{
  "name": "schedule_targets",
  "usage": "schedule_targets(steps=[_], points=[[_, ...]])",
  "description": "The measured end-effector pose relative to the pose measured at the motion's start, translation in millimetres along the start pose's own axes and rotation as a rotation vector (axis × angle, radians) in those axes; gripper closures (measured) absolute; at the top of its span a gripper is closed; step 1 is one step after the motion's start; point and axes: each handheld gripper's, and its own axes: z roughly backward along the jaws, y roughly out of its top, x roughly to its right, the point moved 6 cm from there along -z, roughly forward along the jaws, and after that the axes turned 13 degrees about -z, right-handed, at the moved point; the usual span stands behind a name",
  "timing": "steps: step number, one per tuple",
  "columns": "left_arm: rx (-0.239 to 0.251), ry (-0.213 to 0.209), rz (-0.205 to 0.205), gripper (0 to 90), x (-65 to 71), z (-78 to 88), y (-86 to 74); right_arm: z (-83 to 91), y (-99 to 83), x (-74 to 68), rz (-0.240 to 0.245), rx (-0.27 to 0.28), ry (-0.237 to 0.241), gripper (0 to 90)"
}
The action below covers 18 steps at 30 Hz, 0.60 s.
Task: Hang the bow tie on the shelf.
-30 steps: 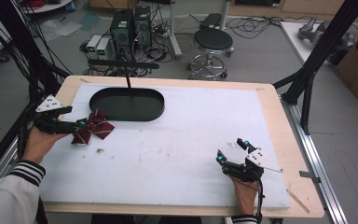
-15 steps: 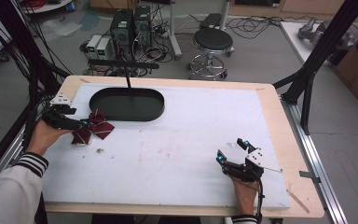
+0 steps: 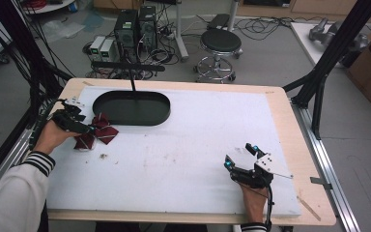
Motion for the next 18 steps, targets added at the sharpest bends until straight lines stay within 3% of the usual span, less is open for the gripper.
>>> schedule_targets(steps=[13,18], points=[[-0.041,-0.046,0.039,42.6,-5.1,-7.6,-1.1,0.0,0.3,0.7,-0.003,0.002,0.001,10.3],[-0.049,-0.075,0.063,50.7,-3.6,-9.8,-1.3,0.0,0.3,0.7,-0.006,0.003,0.002,10.3]])
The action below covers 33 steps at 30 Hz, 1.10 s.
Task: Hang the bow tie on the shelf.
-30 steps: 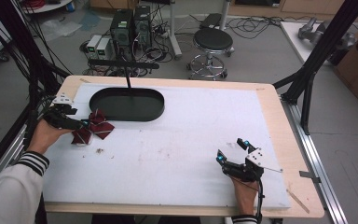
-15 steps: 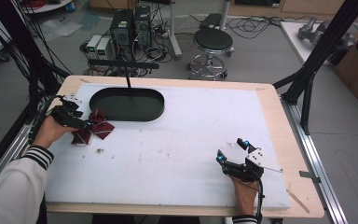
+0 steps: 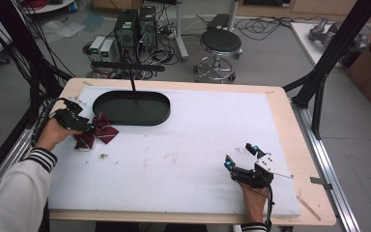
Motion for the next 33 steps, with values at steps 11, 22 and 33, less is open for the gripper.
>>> schedule_targets(steps=[11,22,33], points=[[-0.024,-0.039,0.053,70.5,3.8,-4.3,-1.0,0.0,0.0,0.0,0.001,0.000,0.000,10.3],[-0.015,0.018,0.043,75.1,6.2,0.9,-1.0,-0.2,0.1,0.1,0.009,0.001,-0.001,10.3],[0.111,0.102,0.038,75.3,5.0,21.9,7.1,-0.1,-0.1,-0.4,0.009,-0.001,-0.001,10.3]])
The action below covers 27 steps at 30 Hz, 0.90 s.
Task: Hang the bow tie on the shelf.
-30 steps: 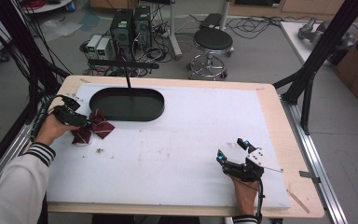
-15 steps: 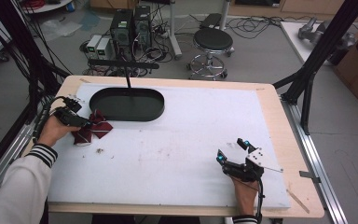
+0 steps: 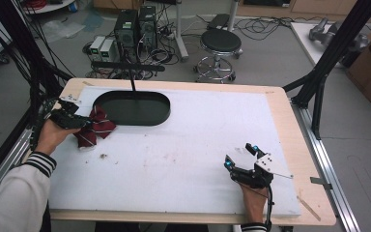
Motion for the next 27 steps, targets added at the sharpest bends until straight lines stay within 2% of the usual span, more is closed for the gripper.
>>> schedule_targets(steps=[3,11,18,23,27], points=[[0.054,0.019,0.000,75.3,0.2,5.8,4.7,0.0,0.0,-0.1,0.001,0.000,-0.001,10.3],[0.160,0.065,-0.019,75.4,0.4,23.0,21.7,0.2,-0.2,-0.5,-0.001,-0.003,-0.001,10.3],[0.241,0.073,-0.043,75.6,4.7,35.6,37.8,0.1,-0.1,-0.2,0.001,-0.001,0.000,10.3],[0.324,0.079,-0.057,75.6,5.5,48.1,53.2,0.1,-0.1,-0.1,-0.002,-0.001,-0.001,10.3],[0.349,0.090,-0.076,75.6,7.3,55.3,63.2,0.1,-0.1,-0.2,-0.002,-0.001,-0.001,10.3]])
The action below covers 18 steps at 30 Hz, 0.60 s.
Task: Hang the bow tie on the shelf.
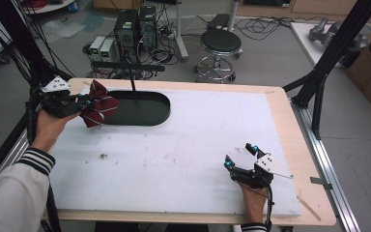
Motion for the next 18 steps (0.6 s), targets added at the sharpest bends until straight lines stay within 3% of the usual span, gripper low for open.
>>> schedule_targets(steps=[18], points=[[0.093,0.005,-0.056,75.5,-1.6,-7.0,47.0,-0.2,0.4,0.7,0.004,0.004,0.000,10.3]])
